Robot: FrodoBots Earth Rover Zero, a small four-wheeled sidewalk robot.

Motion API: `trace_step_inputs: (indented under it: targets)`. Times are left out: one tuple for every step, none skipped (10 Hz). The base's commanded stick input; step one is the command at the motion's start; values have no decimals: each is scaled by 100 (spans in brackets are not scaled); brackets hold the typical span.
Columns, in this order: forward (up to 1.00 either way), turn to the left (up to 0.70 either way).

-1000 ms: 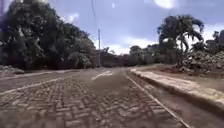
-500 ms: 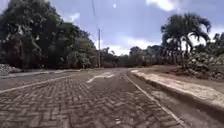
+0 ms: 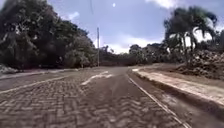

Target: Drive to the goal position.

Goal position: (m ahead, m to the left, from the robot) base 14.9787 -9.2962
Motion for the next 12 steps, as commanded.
trace_step_inputs:
  targets:
    - [100,0]
    - [100,0]
    - [100,0]
    - [100,0]
    - [100,0]
    - [100,0]
    - [100,0]
    - [100,0]
    - [100,0]
    - [100,0]
    - [100,0]
    - [100,0]
